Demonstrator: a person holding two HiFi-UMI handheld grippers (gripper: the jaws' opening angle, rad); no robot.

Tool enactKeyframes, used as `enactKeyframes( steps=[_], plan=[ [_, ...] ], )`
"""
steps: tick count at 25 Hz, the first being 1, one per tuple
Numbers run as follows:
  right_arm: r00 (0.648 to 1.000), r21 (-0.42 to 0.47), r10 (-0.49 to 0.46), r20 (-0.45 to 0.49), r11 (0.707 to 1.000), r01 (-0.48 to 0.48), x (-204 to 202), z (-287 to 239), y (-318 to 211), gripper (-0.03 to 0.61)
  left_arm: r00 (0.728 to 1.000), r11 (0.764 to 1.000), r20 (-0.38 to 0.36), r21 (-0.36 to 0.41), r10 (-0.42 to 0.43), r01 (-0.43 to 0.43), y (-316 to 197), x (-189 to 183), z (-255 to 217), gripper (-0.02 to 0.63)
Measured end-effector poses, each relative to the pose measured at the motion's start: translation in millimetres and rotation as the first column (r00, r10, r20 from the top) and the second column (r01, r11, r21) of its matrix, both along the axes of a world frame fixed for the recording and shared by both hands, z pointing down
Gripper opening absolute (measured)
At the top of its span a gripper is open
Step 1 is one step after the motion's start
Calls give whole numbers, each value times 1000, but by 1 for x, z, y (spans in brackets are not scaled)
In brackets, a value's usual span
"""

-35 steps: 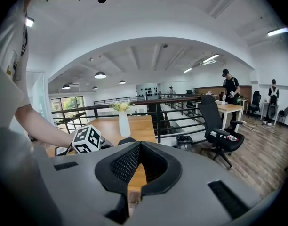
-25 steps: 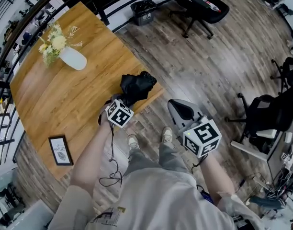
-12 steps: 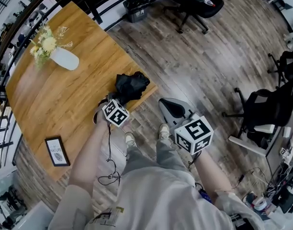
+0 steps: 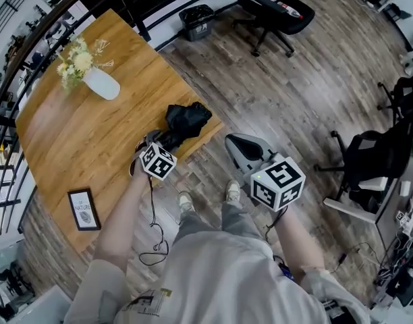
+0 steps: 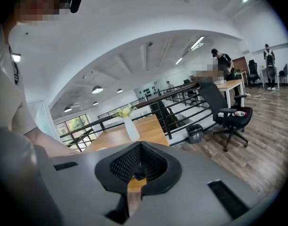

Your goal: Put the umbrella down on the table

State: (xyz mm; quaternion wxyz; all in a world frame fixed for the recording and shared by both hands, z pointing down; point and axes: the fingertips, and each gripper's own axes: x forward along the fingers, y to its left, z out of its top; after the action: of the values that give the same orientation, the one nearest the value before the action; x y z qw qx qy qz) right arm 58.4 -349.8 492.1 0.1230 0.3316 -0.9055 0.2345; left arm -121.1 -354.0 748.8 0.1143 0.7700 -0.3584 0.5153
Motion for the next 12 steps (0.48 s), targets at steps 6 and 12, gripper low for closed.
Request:
enactKeyframes(
  steps=[6,12],
  plan=[
    [999,111,18,36,994,-22,14,-55,1,28,991,984,-129,167,-45,66,2,-5,-92,328],
    [998,294,-55,26,955,45,0,-132,19,28,972,925,-230,354,-55,137,1,-16,-198,311]
  ],
)
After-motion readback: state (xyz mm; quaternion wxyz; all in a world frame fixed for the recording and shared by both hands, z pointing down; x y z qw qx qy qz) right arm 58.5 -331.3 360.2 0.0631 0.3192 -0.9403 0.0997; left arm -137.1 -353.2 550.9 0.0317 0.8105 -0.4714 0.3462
